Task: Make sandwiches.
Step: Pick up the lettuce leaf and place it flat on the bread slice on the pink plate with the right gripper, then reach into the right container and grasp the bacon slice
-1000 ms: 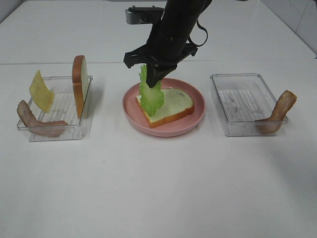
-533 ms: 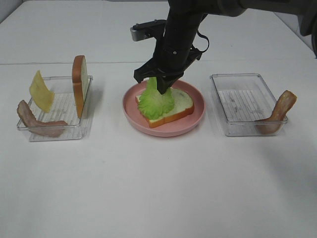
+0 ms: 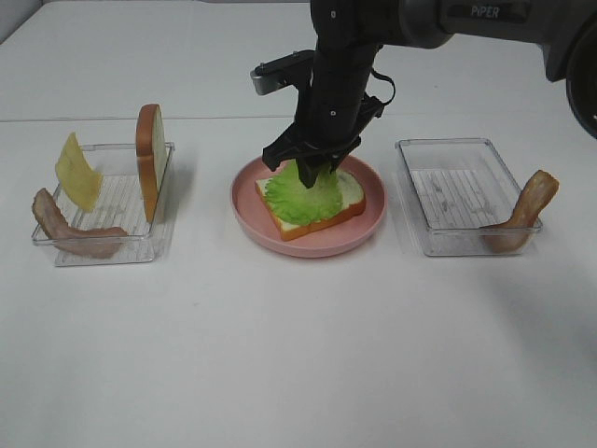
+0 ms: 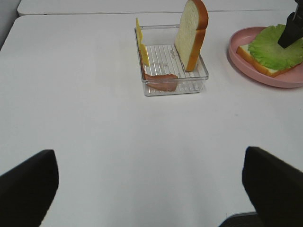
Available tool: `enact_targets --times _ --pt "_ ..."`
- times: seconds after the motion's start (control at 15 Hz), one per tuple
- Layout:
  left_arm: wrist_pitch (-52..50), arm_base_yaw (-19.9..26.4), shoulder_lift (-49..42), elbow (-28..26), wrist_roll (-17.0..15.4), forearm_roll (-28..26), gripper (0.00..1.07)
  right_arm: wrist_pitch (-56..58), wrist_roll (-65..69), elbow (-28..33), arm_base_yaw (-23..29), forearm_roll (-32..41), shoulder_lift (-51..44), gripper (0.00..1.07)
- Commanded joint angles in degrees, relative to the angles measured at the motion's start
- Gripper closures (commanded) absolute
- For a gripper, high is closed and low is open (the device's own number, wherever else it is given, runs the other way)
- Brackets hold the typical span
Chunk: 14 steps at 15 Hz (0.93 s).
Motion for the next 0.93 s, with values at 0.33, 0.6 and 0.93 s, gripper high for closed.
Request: enact_targets --times 0.33,0.6,0.93 --pt "-0.17 0.34 -0.97 0.11 0.06 -0.17 0.06 6.19 0.69 -6.47 -0.11 -1.15 0.17 0.09" --pt "-0.17 0.34 -0.97 0.11 0.06 -0.17 0.06 17.36 0.52 -18.91 -0.97 -2.98 -0.4 0.09" --pt "-0.17 0.34 -0.97 0.11 0.06 -0.17 0.06 19.82 0.69 -19.02 -8.19 -1.49 -8.02 0.09"
